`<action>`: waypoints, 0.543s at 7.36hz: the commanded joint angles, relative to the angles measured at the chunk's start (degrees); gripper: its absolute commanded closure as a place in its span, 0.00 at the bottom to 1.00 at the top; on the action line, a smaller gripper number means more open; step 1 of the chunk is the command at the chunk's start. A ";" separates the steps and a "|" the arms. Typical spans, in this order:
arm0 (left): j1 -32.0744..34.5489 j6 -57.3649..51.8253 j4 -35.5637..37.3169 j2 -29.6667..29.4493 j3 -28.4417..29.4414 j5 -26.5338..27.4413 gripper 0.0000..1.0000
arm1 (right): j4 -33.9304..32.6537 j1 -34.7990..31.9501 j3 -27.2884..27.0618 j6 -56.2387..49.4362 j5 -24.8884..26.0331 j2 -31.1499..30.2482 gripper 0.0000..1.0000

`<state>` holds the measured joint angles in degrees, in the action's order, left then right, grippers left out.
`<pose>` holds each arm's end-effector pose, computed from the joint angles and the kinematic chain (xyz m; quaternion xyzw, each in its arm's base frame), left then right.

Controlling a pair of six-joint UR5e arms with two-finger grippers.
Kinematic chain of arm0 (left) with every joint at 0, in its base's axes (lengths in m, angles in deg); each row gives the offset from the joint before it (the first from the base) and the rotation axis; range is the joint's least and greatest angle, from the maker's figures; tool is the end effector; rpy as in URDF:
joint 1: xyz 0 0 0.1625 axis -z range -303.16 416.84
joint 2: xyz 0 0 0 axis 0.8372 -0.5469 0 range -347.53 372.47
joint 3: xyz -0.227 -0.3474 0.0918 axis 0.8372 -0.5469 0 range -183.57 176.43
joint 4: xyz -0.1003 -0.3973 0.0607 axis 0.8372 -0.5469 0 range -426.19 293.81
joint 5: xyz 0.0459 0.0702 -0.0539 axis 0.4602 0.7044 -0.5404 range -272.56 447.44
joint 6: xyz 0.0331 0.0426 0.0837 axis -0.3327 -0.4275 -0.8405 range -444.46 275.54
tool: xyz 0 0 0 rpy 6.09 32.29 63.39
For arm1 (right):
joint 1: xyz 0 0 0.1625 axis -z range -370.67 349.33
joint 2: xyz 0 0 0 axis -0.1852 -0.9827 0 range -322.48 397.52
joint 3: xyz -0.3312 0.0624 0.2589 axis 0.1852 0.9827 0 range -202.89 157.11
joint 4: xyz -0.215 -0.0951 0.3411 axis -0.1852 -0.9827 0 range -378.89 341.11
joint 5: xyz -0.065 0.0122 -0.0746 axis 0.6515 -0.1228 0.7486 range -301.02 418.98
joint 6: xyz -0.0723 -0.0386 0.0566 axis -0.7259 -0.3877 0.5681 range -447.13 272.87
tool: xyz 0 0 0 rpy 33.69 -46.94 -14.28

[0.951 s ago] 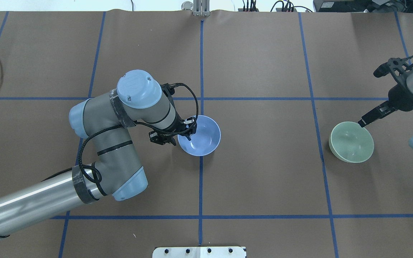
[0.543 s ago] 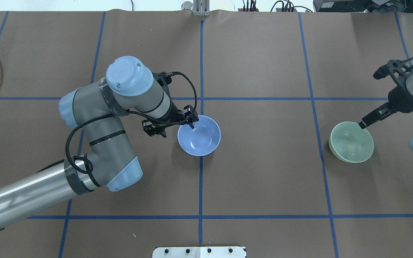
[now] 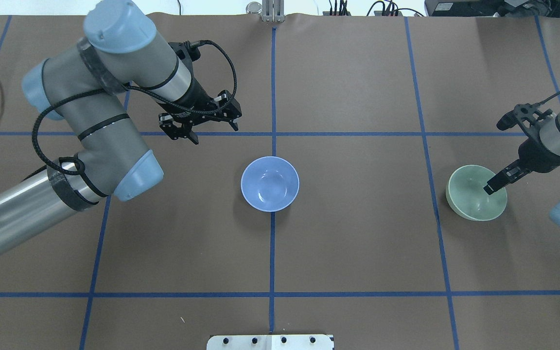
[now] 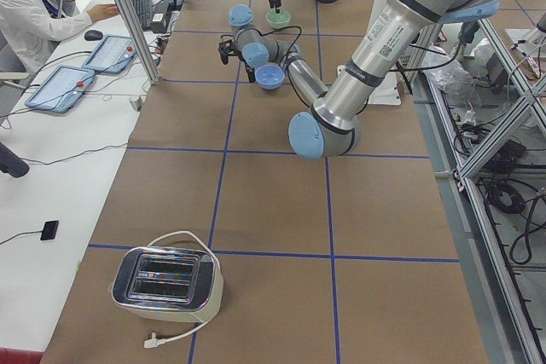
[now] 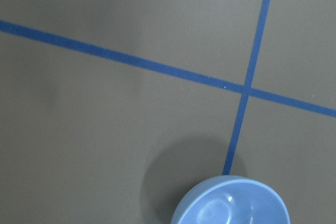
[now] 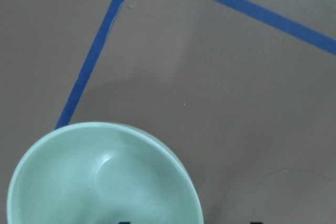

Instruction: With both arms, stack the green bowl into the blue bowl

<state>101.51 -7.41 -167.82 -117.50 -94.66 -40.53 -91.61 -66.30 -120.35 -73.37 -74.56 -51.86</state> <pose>0.4413 -0.5374 0.1988 -0.0532 0.5082 -0.0927 0.8546 -0.2367 -0.4607 0.5550 0.0385 -0.4135 -0.2422 0.8769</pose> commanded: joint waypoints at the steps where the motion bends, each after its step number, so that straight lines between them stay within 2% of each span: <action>1: 2.09 -2.26 0.73 -0.01 0.04 -1.41 0.04 | 7.99 1.05 4.62 0.22 0.47 -1.06 0.36; 3: 2.09 -2.26 0.73 -0.01 0.04 -1.41 0.04 | 8.74 1.05 4.82 0.31 0.30 -0.97 0.64; 4: 2.09 -2.26 0.73 -0.01 -0.05 -1.41 0.04 | 8.74 1.05 4.56 0.31 0.21 -0.97 0.66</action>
<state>103.57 -9.62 -167.10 -117.52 -94.63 -41.92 -83.21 -65.30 -115.74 -73.11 -74.22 -52.84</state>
